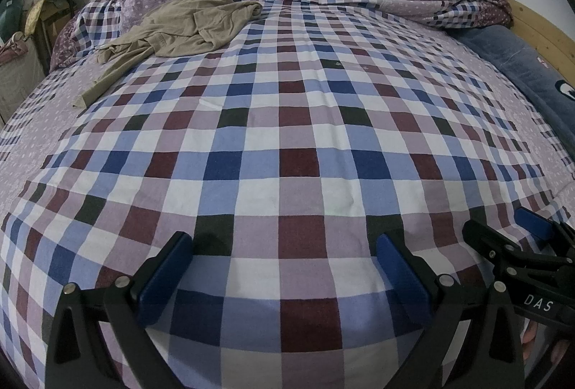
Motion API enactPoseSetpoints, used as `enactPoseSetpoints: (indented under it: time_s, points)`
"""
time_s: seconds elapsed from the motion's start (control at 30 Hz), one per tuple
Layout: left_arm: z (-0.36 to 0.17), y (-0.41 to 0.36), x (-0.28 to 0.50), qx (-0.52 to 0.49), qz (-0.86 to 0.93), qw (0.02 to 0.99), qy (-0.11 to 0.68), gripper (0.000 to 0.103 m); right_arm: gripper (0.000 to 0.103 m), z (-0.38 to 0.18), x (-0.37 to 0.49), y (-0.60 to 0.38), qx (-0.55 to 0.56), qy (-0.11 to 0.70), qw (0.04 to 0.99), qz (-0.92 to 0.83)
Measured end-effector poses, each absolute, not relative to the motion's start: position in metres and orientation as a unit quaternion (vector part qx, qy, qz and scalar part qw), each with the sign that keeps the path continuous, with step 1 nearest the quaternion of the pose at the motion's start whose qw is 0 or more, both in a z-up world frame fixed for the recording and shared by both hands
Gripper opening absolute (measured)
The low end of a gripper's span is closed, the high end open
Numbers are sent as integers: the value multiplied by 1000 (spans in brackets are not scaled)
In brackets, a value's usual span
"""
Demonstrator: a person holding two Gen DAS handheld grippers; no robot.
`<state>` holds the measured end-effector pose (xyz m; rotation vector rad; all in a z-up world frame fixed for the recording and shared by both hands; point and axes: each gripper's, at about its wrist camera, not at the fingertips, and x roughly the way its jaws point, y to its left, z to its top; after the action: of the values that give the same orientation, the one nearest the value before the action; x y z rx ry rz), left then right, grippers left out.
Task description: Fold clothes
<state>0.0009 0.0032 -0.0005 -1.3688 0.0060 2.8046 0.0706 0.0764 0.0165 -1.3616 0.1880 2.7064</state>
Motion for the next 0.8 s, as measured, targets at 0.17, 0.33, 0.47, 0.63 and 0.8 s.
enactPoseSetpoints:
  time_s: [0.17,0.33,0.47,0.63,0.8]
  points:
    - [-1,0,2,-439,899,12,-1,103,103,16,71,77,-448,62,53,890]
    - [-2,2,0,-439,898,10,3,103,103,17,71,77,-448,62,53,890]
    - [-1,5,3,-439,898,9,5,103,103,17,71,76,-448,61,53,890]
    - [-1,4,2,-440,898,10,4,103,103,16,71,75,-448,62,53,890]
    - [-2,5,3,-441,898,7,7,103,103,14,68,70,-448,62,53,890]
